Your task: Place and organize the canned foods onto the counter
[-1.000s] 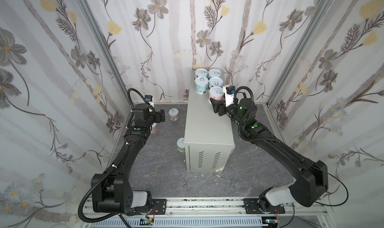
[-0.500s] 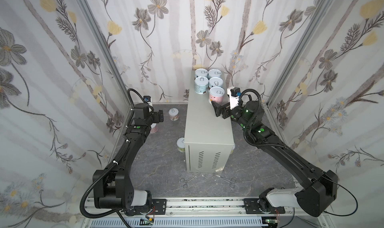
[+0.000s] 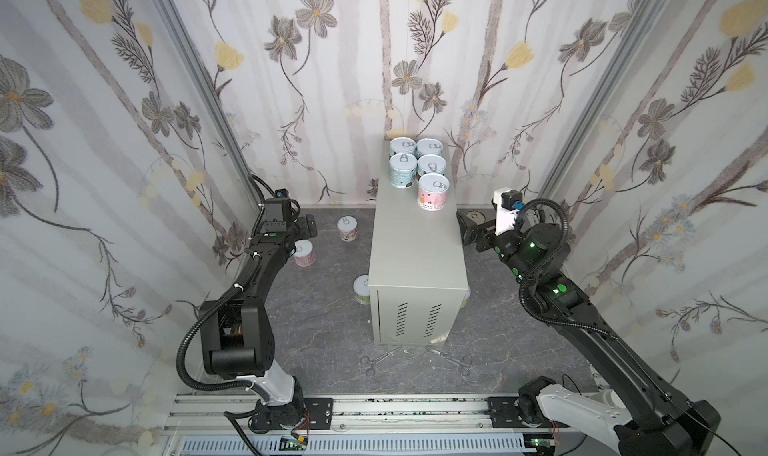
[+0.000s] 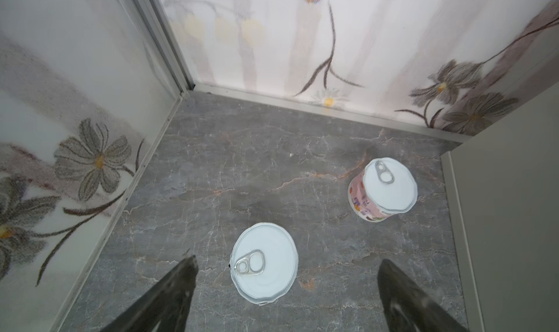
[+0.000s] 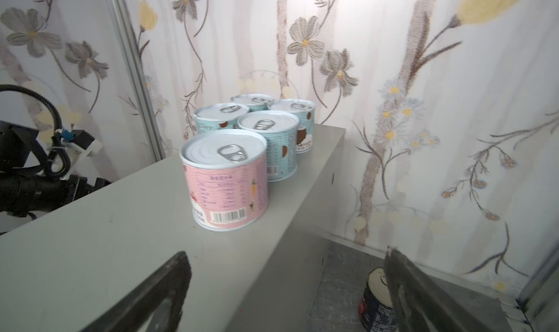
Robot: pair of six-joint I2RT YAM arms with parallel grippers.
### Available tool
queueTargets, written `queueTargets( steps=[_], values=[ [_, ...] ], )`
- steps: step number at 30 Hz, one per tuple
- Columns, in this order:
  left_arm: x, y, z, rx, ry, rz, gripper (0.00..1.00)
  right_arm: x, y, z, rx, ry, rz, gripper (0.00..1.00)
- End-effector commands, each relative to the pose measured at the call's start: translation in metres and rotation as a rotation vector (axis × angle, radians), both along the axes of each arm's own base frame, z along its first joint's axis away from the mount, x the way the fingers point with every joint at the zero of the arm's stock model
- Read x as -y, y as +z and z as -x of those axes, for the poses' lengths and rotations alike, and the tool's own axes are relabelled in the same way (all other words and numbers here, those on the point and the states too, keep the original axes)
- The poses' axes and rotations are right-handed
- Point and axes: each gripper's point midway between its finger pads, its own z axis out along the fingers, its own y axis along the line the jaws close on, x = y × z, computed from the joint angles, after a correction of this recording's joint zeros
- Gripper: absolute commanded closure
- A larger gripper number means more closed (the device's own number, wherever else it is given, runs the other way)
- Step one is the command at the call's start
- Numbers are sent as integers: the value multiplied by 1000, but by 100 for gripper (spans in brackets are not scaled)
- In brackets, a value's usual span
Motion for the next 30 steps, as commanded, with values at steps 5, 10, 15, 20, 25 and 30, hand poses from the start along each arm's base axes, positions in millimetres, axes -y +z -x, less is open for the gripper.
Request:
queueTargets(
  steps=[5, 10, 15, 20, 25, 30],
  values=[
    [-6, -10, -21, -14, 14, 8, 6, 42, -14, 8, -32, -60, -140, 0],
    [-5, -25, -38, -59, 1, 24, 6, 55, -30, 12, -87, -112, -151, 0],
    [-5, -52, -49, -134, 14, 49, 6, 67, -43, 20, -121, -168, -179, 0],
    [-8, -72, -55, -193, 42, 71, 8, 73, -50, 30, -134, -182, -223, 0],
    [-8, -99, -50, -279, 54, 84, 9, 73, -58, 29, -169, -193, -213, 0],
    [-8, -124, -32, -353, 73, 85, 10, 71, -65, 21, -193, -190, -193, 0]
  ],
)
